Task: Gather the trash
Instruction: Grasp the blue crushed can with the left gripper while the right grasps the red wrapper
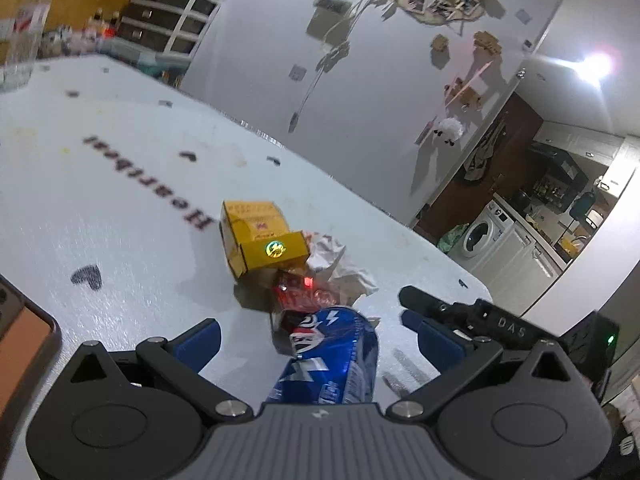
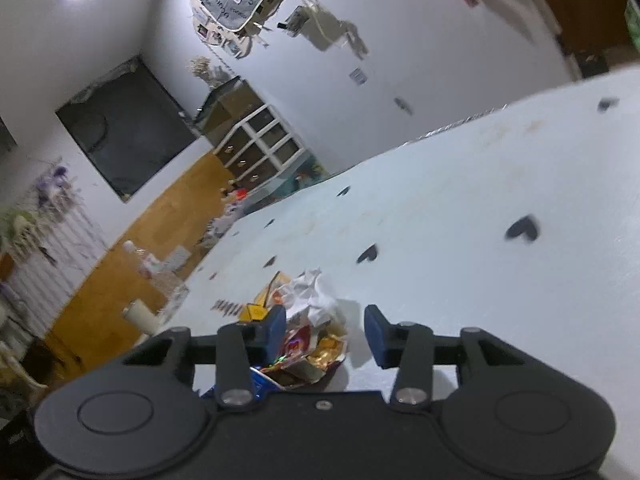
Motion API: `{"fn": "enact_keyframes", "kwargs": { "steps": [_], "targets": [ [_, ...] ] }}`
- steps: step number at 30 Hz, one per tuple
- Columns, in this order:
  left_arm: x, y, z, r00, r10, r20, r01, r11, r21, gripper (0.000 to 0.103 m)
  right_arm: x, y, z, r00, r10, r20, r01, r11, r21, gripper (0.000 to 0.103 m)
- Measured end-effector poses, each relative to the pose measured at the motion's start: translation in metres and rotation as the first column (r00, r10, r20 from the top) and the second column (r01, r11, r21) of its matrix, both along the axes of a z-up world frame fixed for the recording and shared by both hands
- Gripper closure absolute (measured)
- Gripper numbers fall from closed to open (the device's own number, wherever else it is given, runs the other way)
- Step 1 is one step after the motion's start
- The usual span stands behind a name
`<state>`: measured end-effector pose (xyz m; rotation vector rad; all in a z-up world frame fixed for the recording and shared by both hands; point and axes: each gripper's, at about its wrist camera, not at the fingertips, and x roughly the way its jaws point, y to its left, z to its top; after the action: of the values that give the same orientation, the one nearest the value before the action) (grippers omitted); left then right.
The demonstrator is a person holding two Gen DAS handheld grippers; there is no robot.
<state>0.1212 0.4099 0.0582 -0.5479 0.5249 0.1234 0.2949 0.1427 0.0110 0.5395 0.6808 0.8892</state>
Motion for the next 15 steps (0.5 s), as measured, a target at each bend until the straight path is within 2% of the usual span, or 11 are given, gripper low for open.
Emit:
{"fn": "enact_keyframes", "kwargs": {
  "steps": [3,7,10,12,13,15],
  "targets": [
    [0.006,0.009,-0.007,1.000,-0.023,-0.002,0.023,0.998,-0.051,0.000,0.004,0.010,-0.014,0.997,0.074,-0.025,-0.073,0.996,0.045,0.068],
    [0.010,0.017,-0.017,0.998,-0.056,0.006,0.056,0.992,-0.113,0.000,0.006,0.023,-0.018,0.991,0.135,-0.001,-0.135,0.990,0.029,0.079],
    [0.013,0.017,-0.024,0.998,-0.071,-0.002,0.070,0.989,-0.131,0.000,0.004,0.026,-0.018,0.987,0.159,0.003,-0.159,0.987,0.031,0.090],
    [0.014,0.013,-0.026,0.996,-0.086,-0.003,0.084,0.988,-0.132,0.001,0.005,0.027,-0.018,0.987,0.158,-0.005,-0.158,0.987,0.023,0.094],
    [0.014,0.010,-0.027,0.996,-0.093,-0.001,0.092,0.987,-0.134,0.002,0.005,0.026,-0.018,0.988,0.157,-0.008,-0.157,0.987,0.024,0.101],
    [0.014,0.006,-0.028,0.994,-0.112,0.005,0.111,0.984,-0.140,0.013,0.004,0.024,-0.017,0.988,0.152,-0.010,-0.152,0.988,0.020,0.102]
  ]
}}
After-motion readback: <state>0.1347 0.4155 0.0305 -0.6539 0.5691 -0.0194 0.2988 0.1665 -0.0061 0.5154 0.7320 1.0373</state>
